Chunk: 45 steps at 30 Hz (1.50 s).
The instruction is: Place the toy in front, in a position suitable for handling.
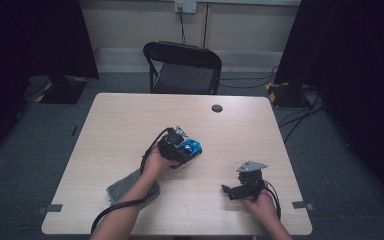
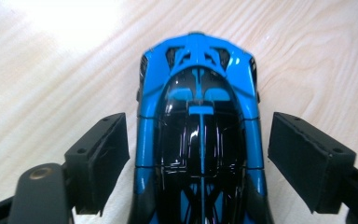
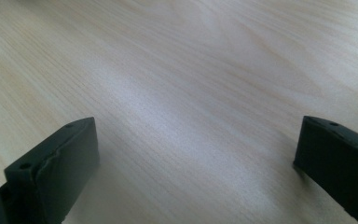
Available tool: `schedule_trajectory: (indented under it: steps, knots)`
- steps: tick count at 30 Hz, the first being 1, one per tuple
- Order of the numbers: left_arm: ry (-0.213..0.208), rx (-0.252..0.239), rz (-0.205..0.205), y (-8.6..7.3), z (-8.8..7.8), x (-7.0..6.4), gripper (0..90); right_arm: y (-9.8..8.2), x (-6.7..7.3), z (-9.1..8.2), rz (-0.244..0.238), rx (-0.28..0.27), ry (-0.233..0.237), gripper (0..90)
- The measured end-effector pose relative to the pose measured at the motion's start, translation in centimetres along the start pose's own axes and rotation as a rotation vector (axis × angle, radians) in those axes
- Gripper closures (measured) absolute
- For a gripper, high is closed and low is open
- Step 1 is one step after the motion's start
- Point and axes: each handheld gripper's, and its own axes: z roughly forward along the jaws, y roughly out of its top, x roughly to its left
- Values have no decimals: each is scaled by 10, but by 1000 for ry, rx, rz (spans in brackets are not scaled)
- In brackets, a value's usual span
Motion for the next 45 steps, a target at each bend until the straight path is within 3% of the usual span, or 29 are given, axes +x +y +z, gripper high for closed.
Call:
schedule_trajectory:
  steps: [5, 10, 17, 23, 31, 36, 40, 41, 43, 45]
  knots:
    - [0, -26, 15, 2, -21, 2, 190, 0, 0, 0, 1, 0, 0, 0]
    - [-5, -49, 20, -6, -45, 2, 190, 0, 0, 0, 1, 0, 0, 0]
    - [-19, -81, 7, -35, -79, 3, 190, 0, 0, 0, 0, 0, 0, 0]
    - [-18, -78, 3, -64, -98, 1, 187, 0, 1, 0, 2, 1, -4, 0]
    - [-17, -58, -46, -104, -115, 2, 187, 0, 1, 0, 4, 1, -7, 0]
    - [-18, -27, -57, -130, -123, 0, 221, 0, 1, 0, 4, 1, -7, 0]
    - [-5, -3, -41, -147, -128, -6, 238, 0, 1, 0, 7, 0, -9, 0]
    - [-12, -1, -52, -151, -127, -7, 241, 0, 1, 0, 7, 0, -10, 0]
    - [15, 34, -33, -159, -123, -8, 258, 0, 1, 0, 7, 0, -10, 0]
    - [-7, 42, -53, -164, -118, -8, 285, 0, 1, 0, 7, 0, -10, 0]
